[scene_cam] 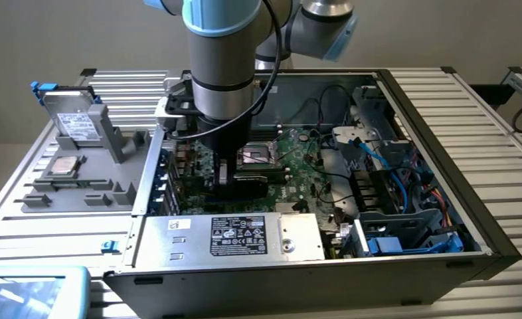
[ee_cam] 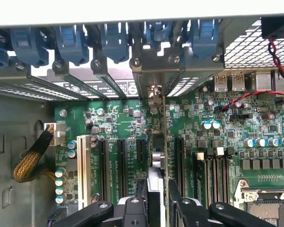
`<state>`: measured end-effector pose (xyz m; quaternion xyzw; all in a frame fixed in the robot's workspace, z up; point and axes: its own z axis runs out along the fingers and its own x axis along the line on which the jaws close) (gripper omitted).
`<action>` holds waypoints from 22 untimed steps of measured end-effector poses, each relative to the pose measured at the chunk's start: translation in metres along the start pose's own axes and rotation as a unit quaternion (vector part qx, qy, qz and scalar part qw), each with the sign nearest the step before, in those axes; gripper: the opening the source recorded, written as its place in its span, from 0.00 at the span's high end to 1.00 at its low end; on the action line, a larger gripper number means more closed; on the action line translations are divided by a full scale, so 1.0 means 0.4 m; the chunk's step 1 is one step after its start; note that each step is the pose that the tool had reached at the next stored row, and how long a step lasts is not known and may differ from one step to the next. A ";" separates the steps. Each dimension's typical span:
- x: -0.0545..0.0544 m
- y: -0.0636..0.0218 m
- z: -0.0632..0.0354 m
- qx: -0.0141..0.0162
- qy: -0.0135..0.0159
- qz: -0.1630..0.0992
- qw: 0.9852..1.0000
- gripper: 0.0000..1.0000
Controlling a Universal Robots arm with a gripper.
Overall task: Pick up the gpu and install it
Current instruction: 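Insert the gpu into the slot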
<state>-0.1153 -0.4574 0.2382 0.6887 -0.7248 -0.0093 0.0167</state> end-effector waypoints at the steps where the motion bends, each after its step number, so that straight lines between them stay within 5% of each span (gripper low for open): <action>1: 0.000 0.000 0.000 0.000 0.000 0.000 1.000 0.71; 13: 0.000 0.000 -0.001 0.000 0.000 0.000 1.000 0.71; 16: 0.000 0.000 -0.003 0.001 0.000 0.000 1.000 0.64; 22: 0.000 0.001 -0.020 0.004 0.000 0.000 1.000 0.64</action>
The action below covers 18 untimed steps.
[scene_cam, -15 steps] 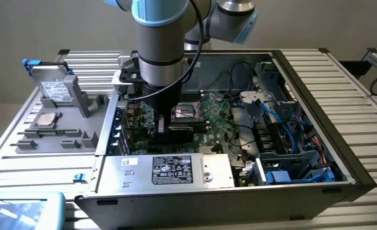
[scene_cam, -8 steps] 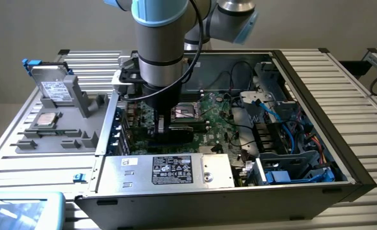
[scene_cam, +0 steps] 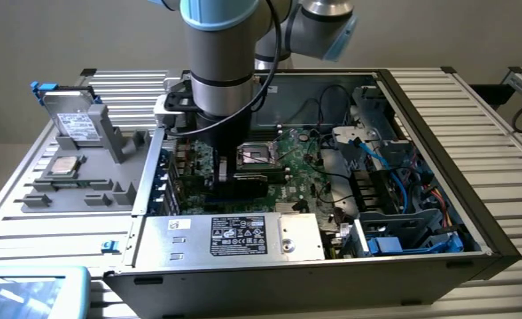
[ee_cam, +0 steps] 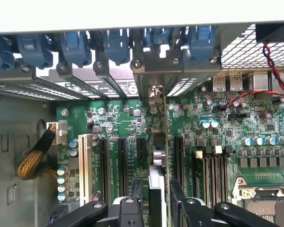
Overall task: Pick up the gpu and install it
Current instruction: 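Insert the gpu into the slot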
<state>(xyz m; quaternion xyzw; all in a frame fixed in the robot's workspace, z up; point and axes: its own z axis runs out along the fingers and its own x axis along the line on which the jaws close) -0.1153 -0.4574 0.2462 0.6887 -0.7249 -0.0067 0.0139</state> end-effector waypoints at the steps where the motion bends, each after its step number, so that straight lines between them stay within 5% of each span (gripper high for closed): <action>1: 0.000 0.000 -0.009 0.001 0.000 0.000 1.000 0.64; 11: 0.002 0.010 -0.118 0.002 0.000 0.000 1.000 0.64; 18: 0.002 0.013 -0.121 0.002 0.000 0.000 1.000 0.64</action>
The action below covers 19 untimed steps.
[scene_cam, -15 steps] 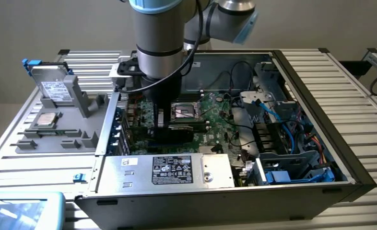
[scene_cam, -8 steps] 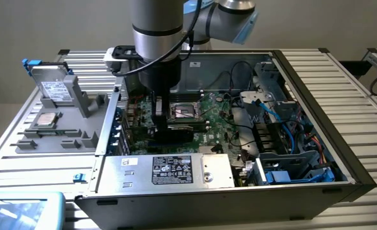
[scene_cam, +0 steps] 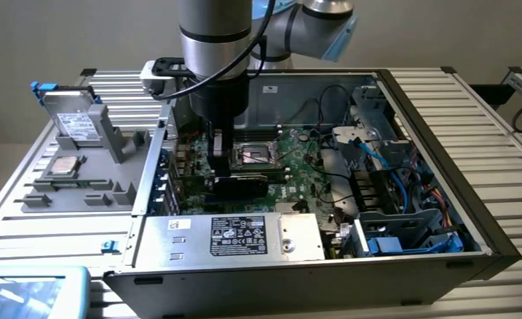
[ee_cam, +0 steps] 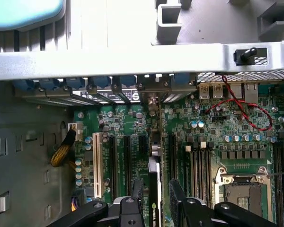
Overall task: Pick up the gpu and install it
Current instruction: 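Insert the gpu into the slot, then press down on the gpu until it lock into place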
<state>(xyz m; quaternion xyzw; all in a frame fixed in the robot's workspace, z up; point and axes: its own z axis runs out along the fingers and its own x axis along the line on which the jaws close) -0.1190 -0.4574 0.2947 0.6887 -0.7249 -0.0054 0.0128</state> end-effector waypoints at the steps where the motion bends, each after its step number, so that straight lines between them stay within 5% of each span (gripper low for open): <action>1: 0.000 0.000 0.000 0.000 0.000 0.000 1.000 0.64; 9: 0.000 0.000 0.000 0.000 0.000 0.000 1.000 0.64; 15: 0.000 0.000 0.000 0.000 0.000 0.000 1.000 0.88; 19: 0.000 0.011 0.008 0.003 0.001 0.001 1.000 0.88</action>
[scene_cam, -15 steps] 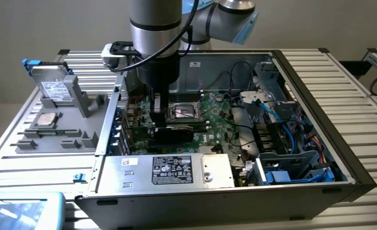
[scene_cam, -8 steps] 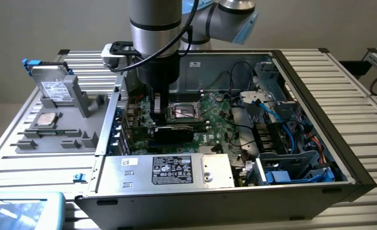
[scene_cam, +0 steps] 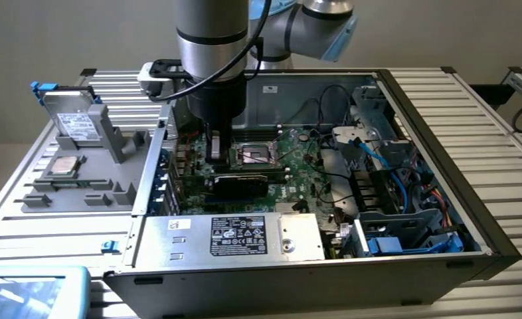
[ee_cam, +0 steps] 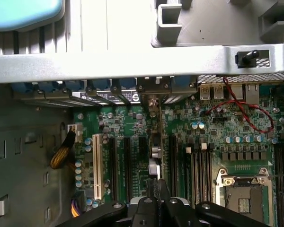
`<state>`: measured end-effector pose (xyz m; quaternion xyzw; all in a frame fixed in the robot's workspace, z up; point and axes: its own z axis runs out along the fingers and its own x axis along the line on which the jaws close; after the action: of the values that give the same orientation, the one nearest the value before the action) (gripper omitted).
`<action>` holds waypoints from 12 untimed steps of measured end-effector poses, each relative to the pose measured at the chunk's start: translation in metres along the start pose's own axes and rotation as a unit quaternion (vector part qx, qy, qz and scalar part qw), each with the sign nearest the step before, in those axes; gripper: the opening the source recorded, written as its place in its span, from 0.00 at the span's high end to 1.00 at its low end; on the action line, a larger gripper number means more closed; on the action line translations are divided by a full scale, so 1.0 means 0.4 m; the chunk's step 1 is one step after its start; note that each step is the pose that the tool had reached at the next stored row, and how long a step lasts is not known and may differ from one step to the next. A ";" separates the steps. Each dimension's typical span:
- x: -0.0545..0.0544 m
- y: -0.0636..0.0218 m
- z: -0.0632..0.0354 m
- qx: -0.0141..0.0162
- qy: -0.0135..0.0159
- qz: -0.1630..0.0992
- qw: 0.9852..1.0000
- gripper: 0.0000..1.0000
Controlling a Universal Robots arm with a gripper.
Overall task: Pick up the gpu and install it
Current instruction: 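Press down on the gpu until it lock into place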
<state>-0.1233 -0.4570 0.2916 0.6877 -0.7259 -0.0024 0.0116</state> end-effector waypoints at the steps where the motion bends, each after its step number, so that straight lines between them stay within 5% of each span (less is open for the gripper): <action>1: 0.000 0.003 0.003 0.001 0.000 0.001 1.000 0.88; 12: -0.013 0.029 0.031 0.009 0.000 0.007 1.000 0.88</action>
<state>-0.1350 -0.4512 0.2794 0.6829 -0.7305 0.0038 0.0057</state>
